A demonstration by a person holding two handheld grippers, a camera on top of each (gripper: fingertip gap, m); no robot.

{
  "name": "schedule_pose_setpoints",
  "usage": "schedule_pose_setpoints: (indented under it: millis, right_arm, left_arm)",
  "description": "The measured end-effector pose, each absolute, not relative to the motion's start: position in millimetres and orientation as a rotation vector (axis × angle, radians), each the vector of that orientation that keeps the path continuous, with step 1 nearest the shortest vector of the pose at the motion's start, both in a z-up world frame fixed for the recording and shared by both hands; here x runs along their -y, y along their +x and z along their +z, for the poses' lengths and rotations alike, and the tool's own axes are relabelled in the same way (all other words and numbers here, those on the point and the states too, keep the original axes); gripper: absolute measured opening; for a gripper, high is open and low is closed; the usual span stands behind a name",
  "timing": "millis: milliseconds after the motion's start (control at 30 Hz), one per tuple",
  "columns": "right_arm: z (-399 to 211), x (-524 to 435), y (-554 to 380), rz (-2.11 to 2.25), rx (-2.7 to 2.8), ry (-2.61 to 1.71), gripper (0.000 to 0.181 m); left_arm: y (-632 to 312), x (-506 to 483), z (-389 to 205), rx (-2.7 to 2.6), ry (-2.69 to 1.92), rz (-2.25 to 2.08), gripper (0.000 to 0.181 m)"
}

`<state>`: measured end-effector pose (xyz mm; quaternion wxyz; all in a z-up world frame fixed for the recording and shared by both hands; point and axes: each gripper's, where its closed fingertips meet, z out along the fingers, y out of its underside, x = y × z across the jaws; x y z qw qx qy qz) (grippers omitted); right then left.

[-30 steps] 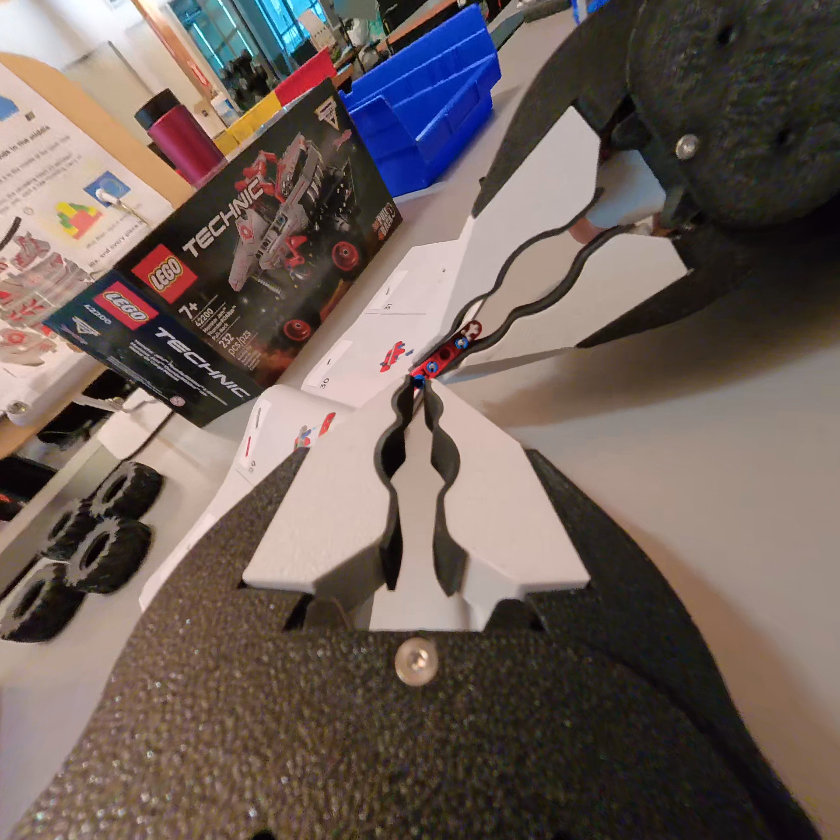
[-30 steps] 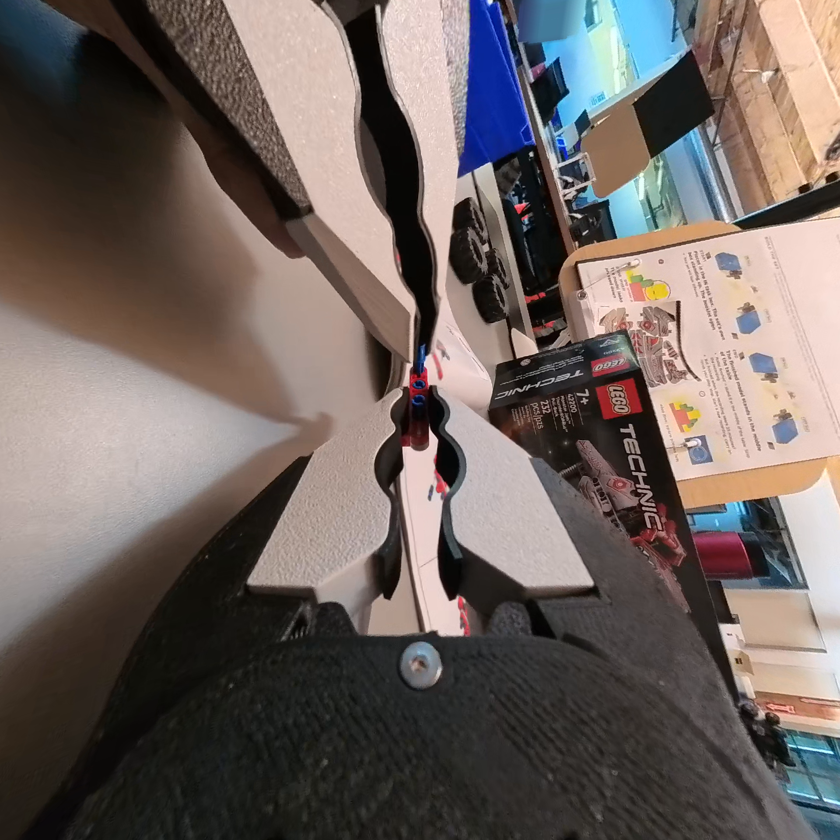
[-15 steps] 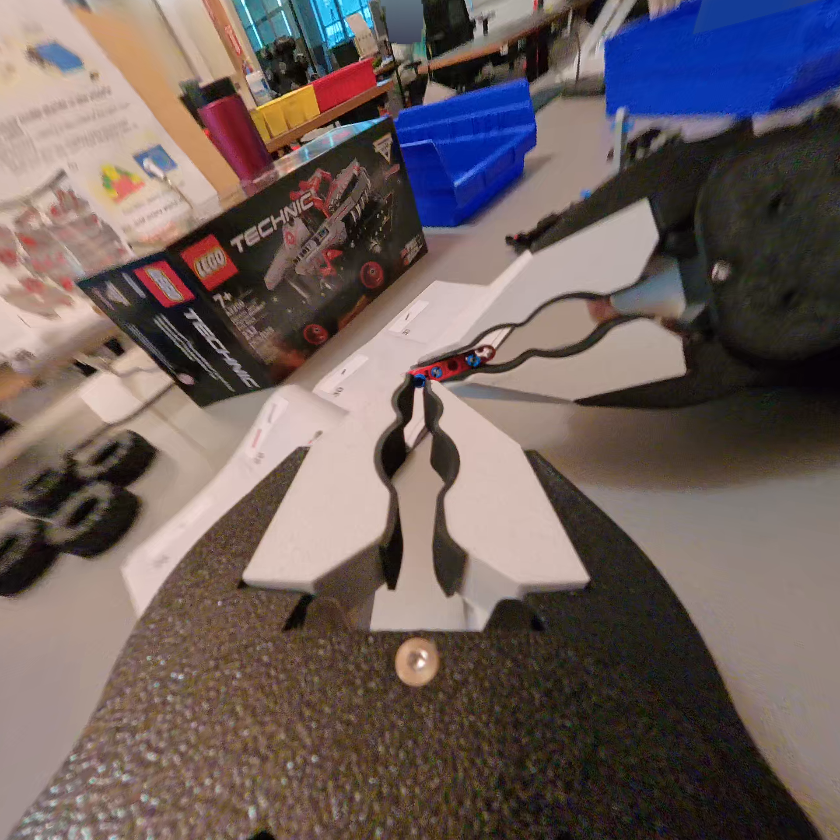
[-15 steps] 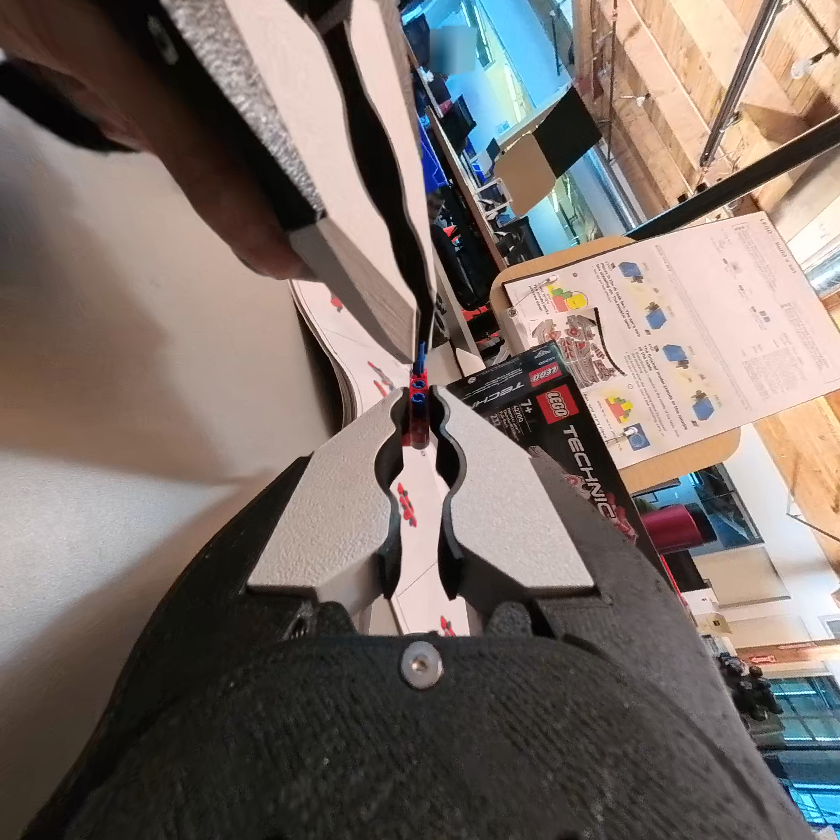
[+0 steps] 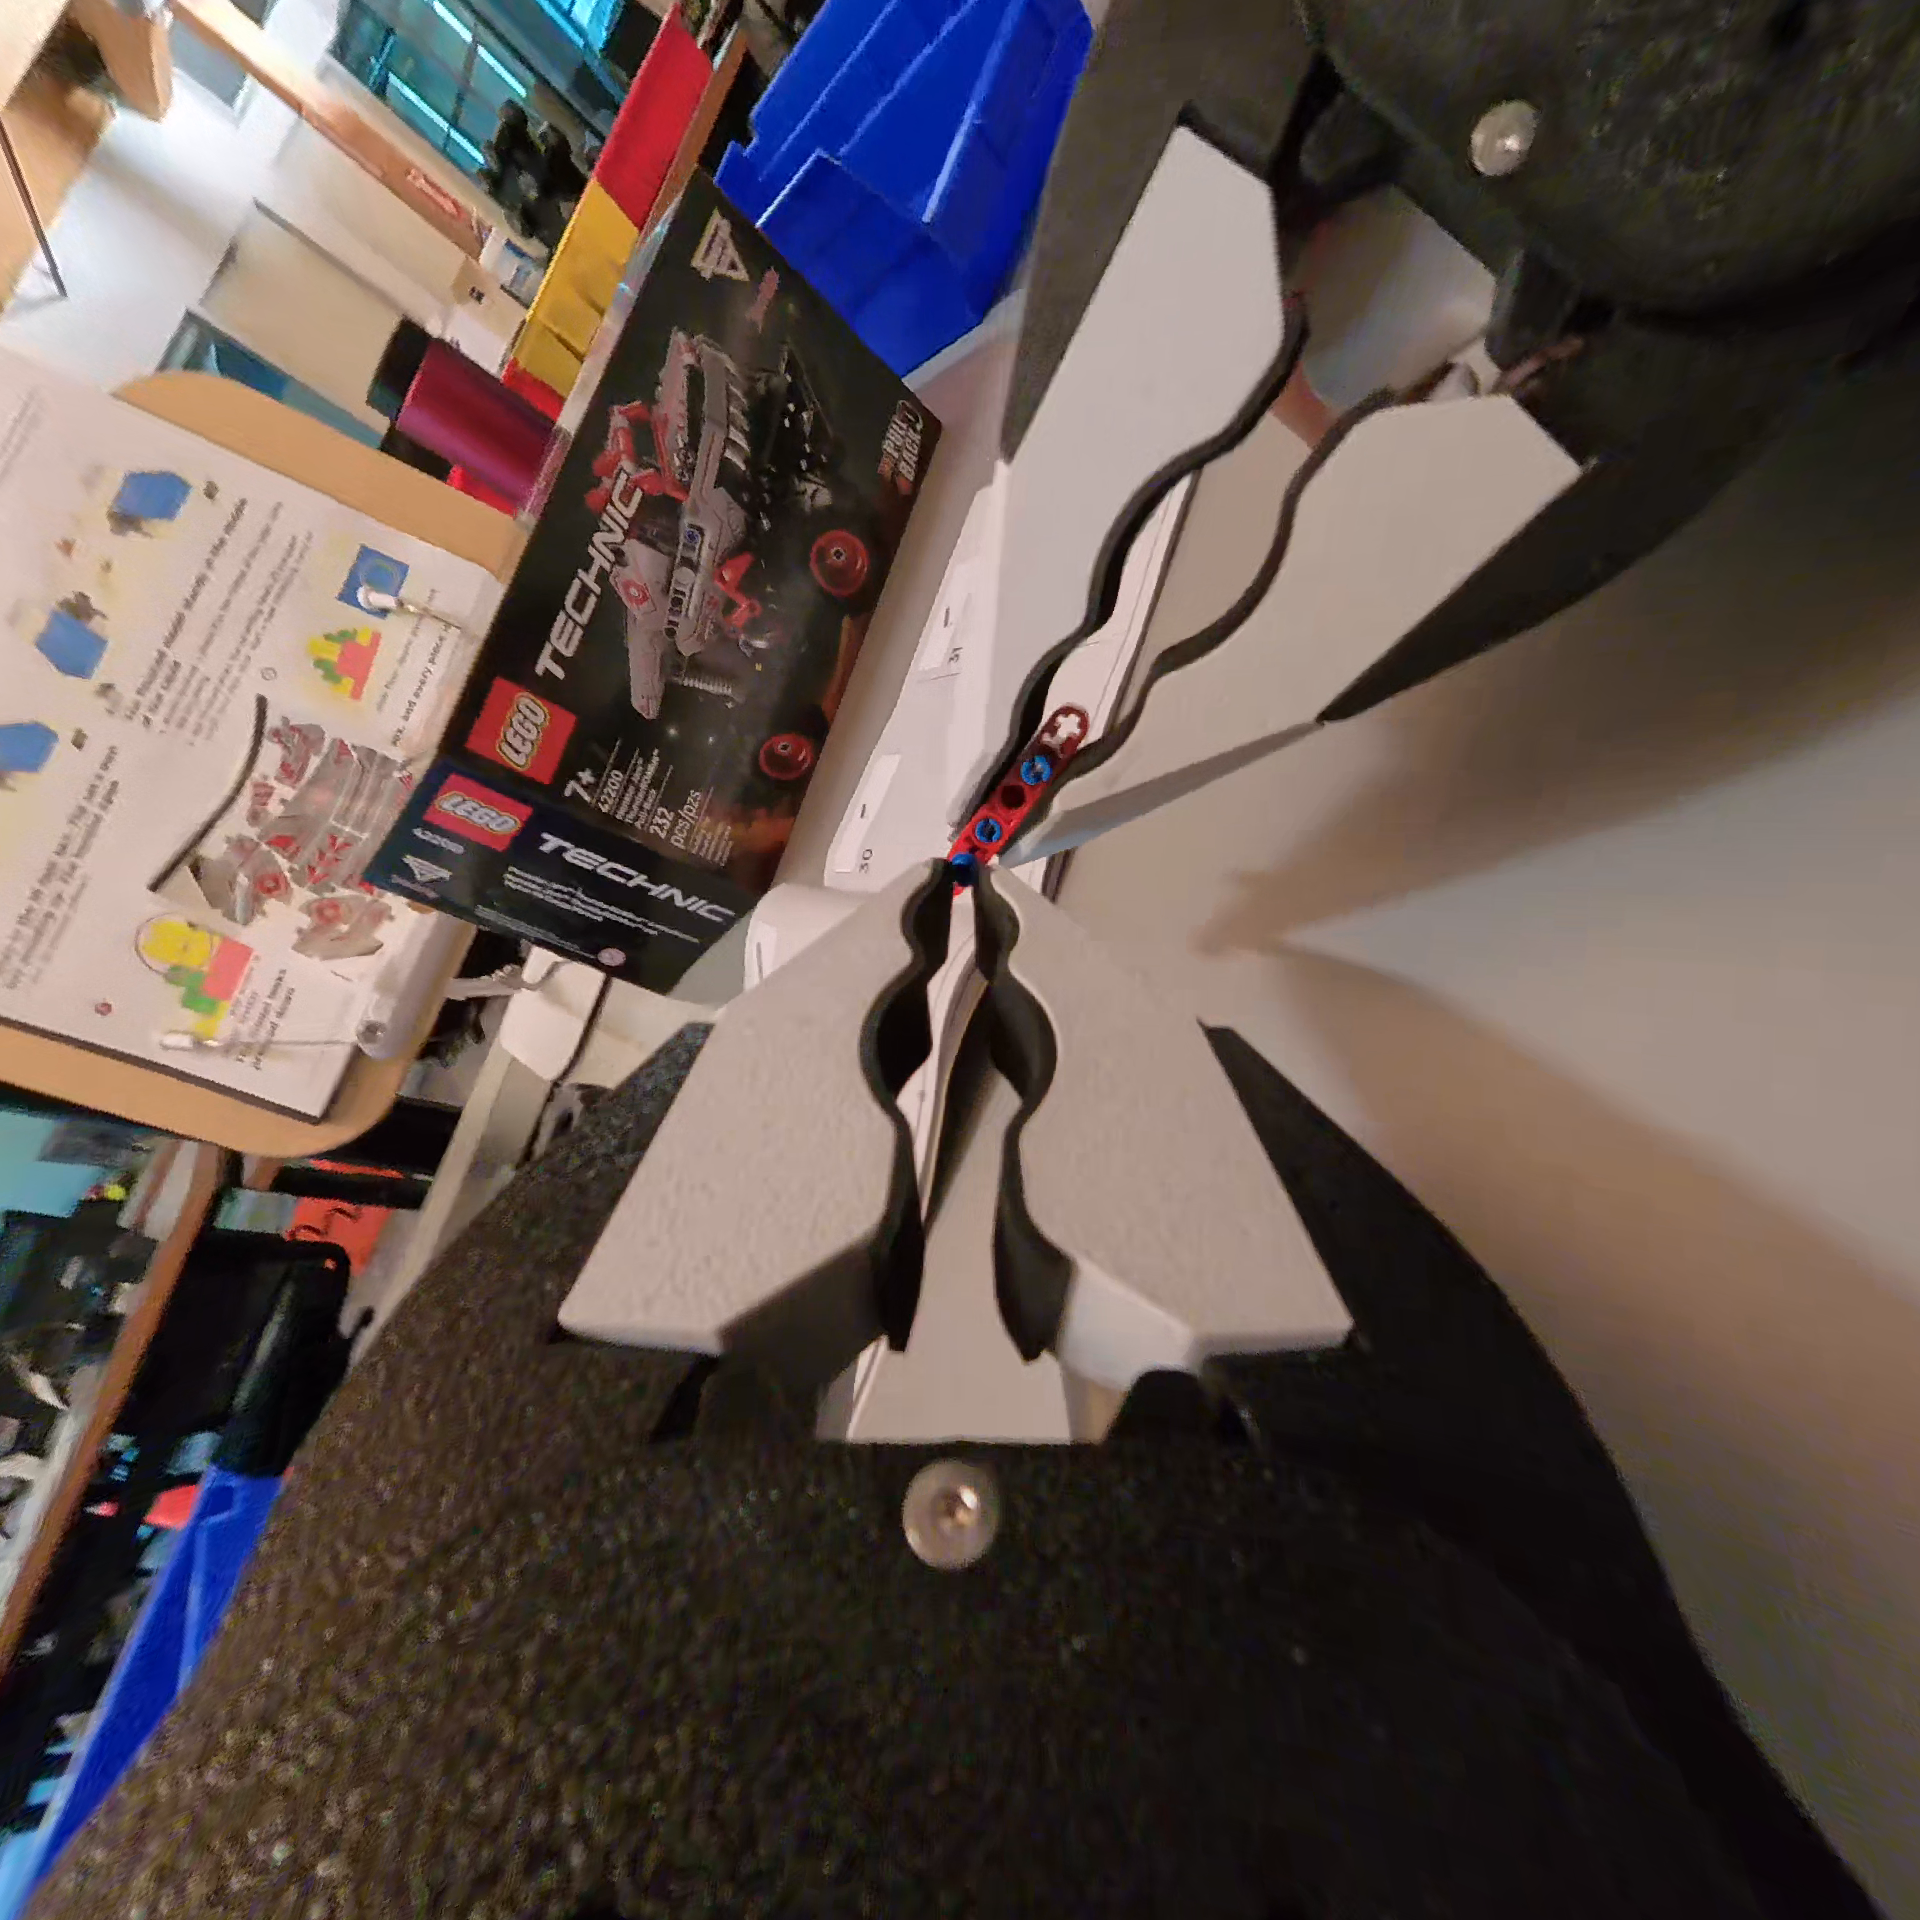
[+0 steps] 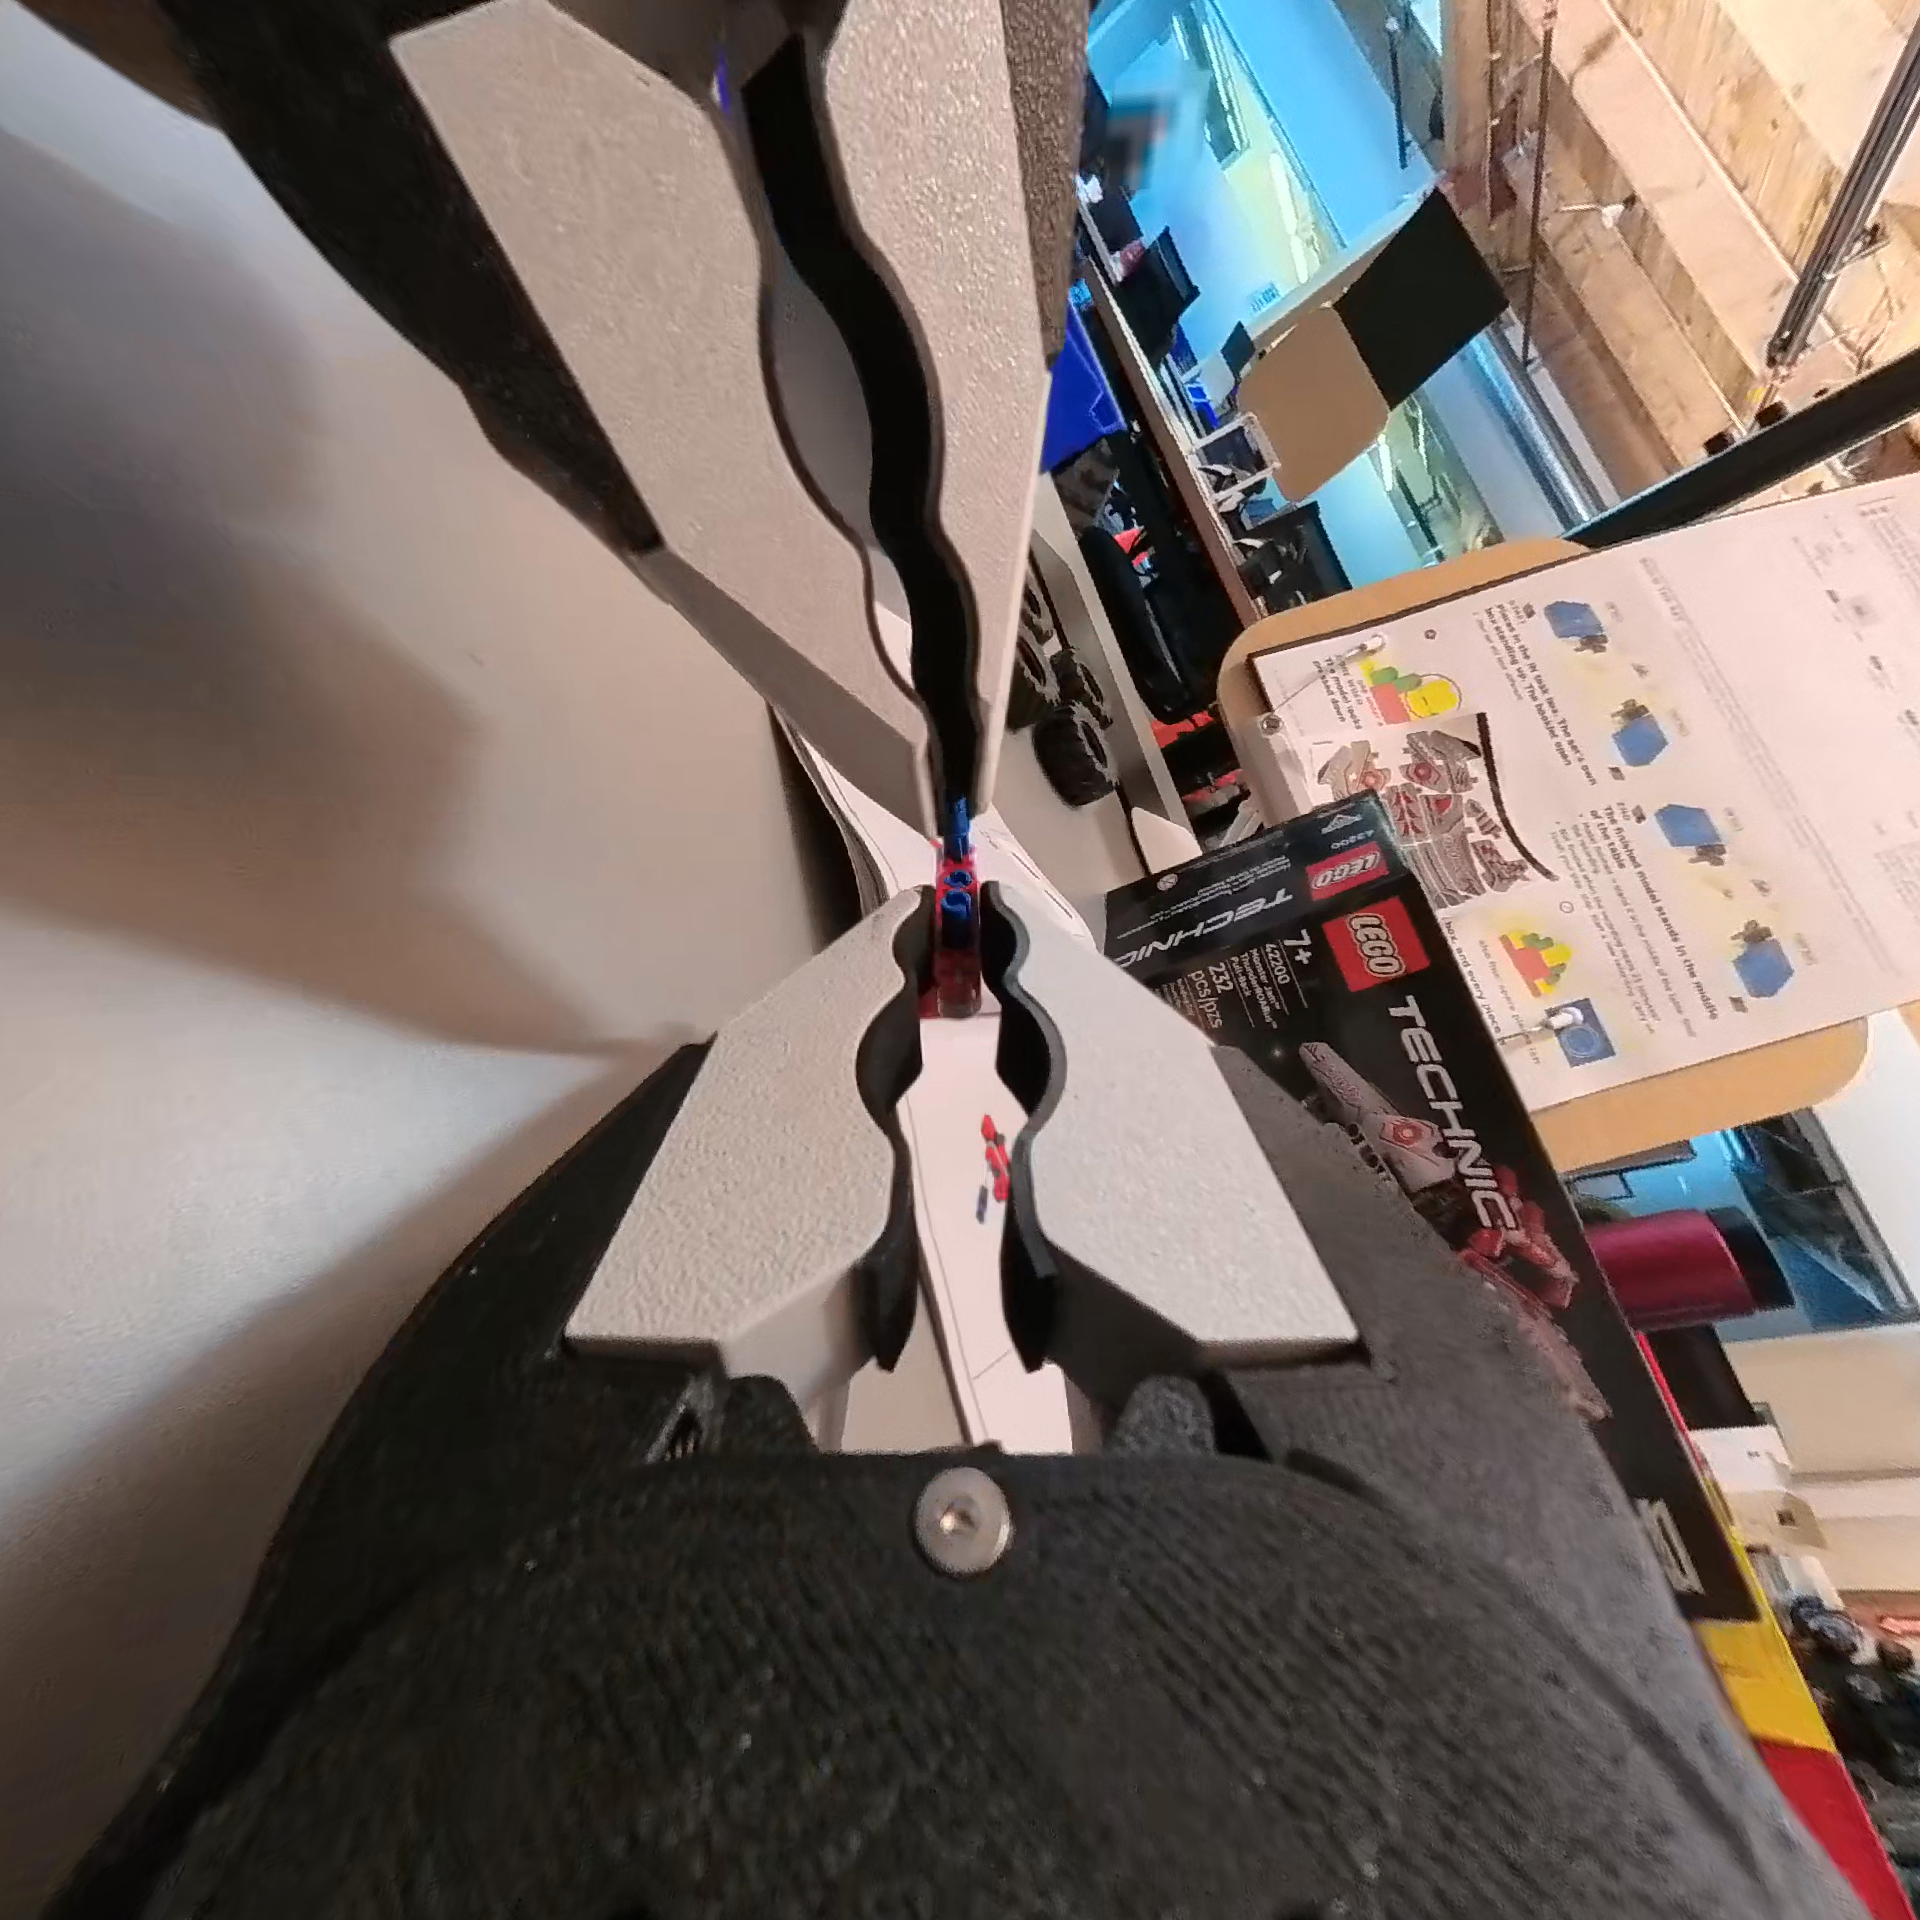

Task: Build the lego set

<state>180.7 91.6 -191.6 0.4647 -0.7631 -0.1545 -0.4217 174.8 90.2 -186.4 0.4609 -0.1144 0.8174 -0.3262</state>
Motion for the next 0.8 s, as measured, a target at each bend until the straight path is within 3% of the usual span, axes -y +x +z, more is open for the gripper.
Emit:
schedule_pose_setpoints:
  millis: [200, 433, 800]
  right_arm:
    - [-195, -92, 176, -0.964, 0.394, -1.876, 0.005]
    - [-210, -99, 164, -0.860, 0.476, -1.928, 0.005]
    - [-228, -98, 160, -0.603, 0.409, -1.964, 0.006]
  left_arm:
    - [172, -90, -190, -2.100, -0.404, -0.980, 0.001]
    - [162, -98, -206, -2.154, -0.022, -0.732, 0.001]
    - [159, -96, -224, -2.297, -0.197, -0.769, 0.002]
